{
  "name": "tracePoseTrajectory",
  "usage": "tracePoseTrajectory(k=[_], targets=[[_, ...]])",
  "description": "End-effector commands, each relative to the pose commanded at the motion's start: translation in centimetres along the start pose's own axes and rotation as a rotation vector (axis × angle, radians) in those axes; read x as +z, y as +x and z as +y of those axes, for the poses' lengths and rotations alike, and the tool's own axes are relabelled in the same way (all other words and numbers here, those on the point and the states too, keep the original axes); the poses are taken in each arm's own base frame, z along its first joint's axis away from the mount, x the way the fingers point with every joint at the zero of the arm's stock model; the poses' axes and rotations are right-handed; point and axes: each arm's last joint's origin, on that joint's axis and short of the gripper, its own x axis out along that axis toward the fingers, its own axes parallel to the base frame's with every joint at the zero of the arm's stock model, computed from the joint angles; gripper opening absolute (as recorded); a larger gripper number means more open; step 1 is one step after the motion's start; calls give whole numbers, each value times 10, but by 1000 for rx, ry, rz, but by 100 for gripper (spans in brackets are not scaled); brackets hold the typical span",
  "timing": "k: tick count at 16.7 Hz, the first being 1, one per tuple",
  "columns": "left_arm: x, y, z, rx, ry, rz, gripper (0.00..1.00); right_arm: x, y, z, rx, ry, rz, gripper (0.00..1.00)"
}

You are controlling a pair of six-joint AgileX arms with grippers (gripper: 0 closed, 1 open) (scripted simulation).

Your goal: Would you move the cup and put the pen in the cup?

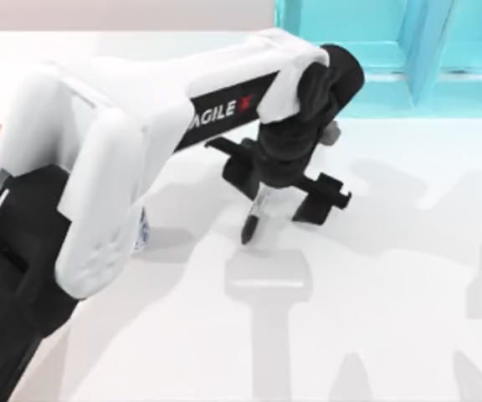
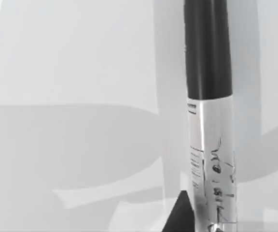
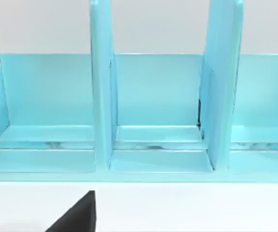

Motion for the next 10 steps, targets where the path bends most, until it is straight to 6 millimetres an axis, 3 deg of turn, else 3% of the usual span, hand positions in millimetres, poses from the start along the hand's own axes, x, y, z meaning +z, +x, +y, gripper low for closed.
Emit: tracePoseTrajectory(k=[2, 3, 10], targets=[[0, 0, 0, 0, 0, 0, 2, 0, 0, 0, 0, 0, 0, 100], [0, 0, 0, 0, 0, 0, 0, 0, 0, 0, 0, 0, 0, 100], [0, 0, 0, 0, 0, 0, 0, 0, 0, 0, 0, 0, 0, 100]])
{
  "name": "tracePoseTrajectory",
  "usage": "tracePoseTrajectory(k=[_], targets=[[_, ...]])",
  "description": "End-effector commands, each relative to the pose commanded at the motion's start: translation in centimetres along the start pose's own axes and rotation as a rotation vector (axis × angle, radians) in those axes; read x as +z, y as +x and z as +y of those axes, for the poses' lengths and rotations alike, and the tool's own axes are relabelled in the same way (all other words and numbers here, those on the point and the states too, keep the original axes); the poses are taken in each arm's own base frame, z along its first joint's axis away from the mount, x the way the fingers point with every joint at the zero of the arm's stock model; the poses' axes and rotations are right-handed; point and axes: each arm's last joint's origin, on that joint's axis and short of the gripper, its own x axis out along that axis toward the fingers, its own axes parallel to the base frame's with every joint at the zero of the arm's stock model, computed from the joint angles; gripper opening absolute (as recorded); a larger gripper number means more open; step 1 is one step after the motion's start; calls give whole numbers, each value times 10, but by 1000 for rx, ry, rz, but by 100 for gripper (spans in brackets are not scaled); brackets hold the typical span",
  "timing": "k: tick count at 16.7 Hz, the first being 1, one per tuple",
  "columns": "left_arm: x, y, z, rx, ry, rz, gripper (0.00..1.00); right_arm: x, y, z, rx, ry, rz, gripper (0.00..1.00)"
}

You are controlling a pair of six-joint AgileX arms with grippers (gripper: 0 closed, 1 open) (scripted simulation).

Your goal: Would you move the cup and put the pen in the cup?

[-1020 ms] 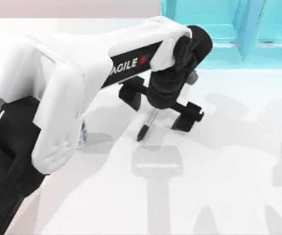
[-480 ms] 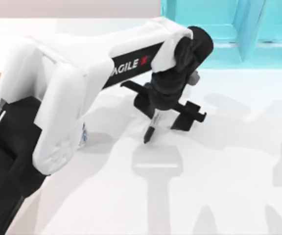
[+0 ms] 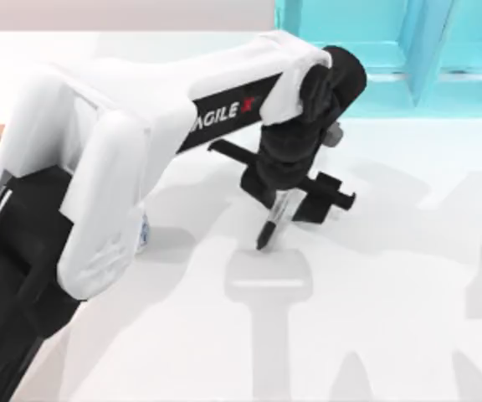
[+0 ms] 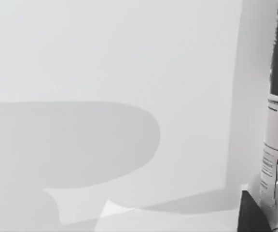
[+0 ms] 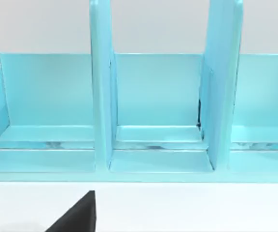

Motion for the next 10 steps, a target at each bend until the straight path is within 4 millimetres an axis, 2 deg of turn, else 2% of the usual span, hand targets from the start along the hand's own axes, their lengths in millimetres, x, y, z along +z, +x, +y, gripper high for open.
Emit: tracePoseTrajectory(k=[1, 3, 10], targets=[[-2, -36, -7, -81, -12, -36, 0, 0, 0, 0, 0, 0, 0, 100], [-4, -39, -8, -81, -12, -35, 0, 0, 0, 0, 0, 0, 0, 100], [-26, -81, -17, -82, -13, -39, 0, 0, 0, 0, 0, 0, 0, 100]])
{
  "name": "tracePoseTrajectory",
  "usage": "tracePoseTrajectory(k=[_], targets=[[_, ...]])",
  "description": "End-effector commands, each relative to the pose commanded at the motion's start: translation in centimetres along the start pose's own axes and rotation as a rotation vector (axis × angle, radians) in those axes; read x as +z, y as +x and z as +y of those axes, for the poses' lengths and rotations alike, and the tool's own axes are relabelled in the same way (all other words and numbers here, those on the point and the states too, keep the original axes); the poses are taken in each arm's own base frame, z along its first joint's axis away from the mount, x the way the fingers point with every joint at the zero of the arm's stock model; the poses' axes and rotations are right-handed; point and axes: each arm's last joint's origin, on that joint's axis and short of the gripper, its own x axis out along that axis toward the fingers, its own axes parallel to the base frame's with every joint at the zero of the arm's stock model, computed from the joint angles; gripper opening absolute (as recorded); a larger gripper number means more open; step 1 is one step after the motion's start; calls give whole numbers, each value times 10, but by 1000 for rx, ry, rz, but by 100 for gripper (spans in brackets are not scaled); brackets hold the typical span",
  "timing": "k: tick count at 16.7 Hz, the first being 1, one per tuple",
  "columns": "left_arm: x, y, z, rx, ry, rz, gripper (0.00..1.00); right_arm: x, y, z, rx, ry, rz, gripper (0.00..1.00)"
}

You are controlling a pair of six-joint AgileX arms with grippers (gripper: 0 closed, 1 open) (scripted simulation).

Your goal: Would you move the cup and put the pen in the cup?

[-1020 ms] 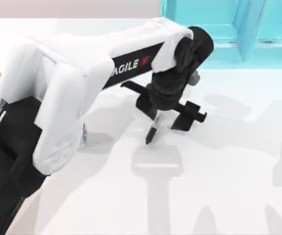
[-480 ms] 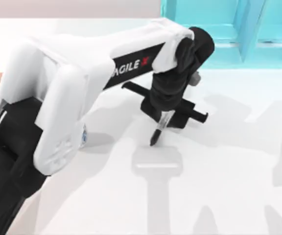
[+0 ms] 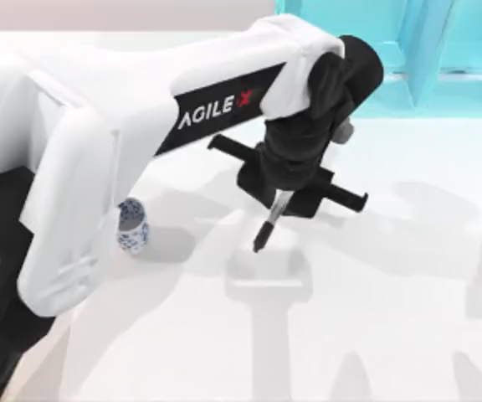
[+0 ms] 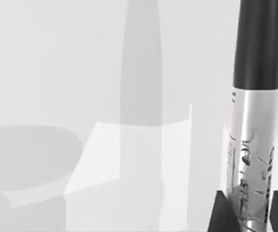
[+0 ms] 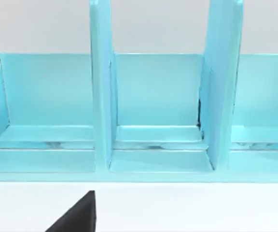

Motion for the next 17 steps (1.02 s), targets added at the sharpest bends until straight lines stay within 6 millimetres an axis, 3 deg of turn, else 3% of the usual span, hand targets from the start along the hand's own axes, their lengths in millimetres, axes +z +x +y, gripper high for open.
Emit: tracePoseTrajectory(k=[12, 17], targets=[[-47, -65, -15, -1, -1, -2, 0, 0, 0, 0, 0, 0, 0, 100], [-53, -70, -18, 1, 1, 3, 0, 0, 0, 0, 0, 0, 0, 100]])
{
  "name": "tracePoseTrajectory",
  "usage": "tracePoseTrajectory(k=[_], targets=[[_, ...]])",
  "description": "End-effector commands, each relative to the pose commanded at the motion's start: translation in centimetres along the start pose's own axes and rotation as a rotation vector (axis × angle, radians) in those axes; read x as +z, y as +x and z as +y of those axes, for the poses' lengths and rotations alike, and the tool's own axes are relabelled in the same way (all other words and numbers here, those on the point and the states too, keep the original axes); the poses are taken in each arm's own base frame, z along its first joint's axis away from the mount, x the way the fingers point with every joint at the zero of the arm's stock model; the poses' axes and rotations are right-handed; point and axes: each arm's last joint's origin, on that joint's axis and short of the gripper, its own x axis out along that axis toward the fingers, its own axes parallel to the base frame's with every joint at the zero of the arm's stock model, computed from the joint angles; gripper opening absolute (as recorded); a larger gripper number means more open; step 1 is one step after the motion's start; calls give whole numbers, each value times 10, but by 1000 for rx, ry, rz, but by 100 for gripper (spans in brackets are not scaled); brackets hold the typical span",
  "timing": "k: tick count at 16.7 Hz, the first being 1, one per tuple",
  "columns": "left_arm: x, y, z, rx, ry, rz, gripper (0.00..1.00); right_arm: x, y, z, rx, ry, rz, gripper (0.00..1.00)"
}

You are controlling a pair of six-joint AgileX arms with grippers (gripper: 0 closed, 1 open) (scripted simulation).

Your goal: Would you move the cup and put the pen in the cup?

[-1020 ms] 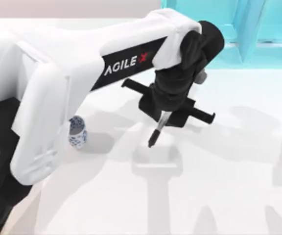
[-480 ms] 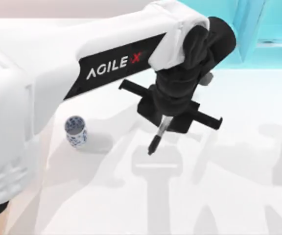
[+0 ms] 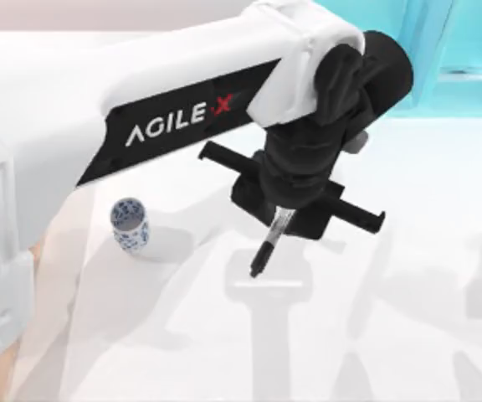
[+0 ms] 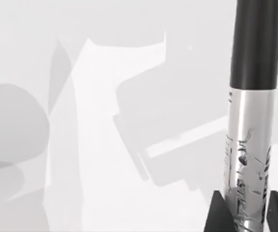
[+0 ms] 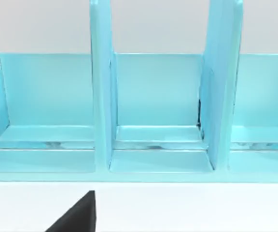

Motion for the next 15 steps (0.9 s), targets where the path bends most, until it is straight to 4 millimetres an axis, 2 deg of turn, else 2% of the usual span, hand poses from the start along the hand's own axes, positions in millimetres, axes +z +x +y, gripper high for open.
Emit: tracePoseTrajectory(k=[7, 11, 15], targets=[[-1, 5, 13, -27, 1, -88, 0, 0, 0, 0, 0, 0, 0, 100], [-9, 15, 38, -65, -12, -243, 0, 0, 0, 0, 0, 0, 0, 100], [-28, 28, 70, -93, -42, -461, 0, 0, 0, 0, 0, 0, 0, 100]])
